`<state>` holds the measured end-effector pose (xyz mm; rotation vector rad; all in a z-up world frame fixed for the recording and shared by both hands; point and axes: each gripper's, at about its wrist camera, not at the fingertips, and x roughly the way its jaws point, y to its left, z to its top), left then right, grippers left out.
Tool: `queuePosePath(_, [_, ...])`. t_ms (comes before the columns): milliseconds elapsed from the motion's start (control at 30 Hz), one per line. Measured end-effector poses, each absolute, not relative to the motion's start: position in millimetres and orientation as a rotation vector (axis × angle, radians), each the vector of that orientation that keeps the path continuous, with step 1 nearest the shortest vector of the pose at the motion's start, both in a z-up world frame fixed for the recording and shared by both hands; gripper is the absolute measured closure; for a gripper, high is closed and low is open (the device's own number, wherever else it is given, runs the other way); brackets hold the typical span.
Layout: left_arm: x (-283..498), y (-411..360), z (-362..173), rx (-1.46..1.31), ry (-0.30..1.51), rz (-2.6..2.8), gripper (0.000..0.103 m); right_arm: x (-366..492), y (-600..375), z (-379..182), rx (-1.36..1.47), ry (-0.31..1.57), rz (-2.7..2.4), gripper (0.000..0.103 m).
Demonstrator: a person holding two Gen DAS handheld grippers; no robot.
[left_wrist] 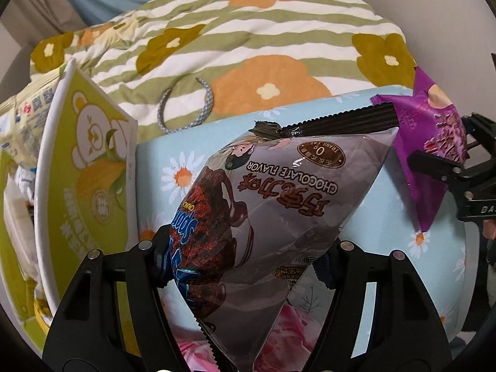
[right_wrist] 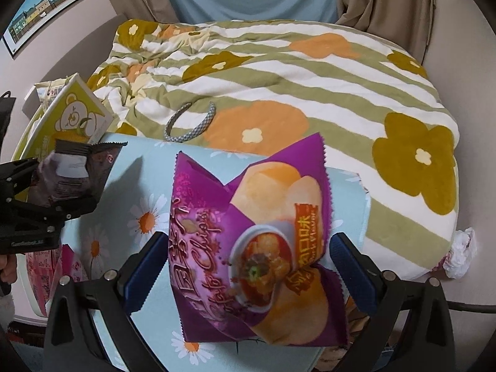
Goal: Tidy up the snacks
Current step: 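Grasp the chocolate-flavour bag with the left gripper while the right grasps the purple chip bag, then carry both bags over the yellow box and release them inside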
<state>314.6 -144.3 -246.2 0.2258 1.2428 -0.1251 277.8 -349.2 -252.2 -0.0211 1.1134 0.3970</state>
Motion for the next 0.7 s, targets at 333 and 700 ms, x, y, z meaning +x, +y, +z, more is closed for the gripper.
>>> queuePosePath(333, [298, -145, -232, 0.186, 1.211, -0.119, 0.035, 269, -340, -246, -0.051, 1.108, 0.415, 0.033])
queuePosePath(700, [268, -139, -179, 0.134, 1.118, -0.128, 0.035, 246, -330, -202, -0.058, 1.038, 0.427, 0.036])
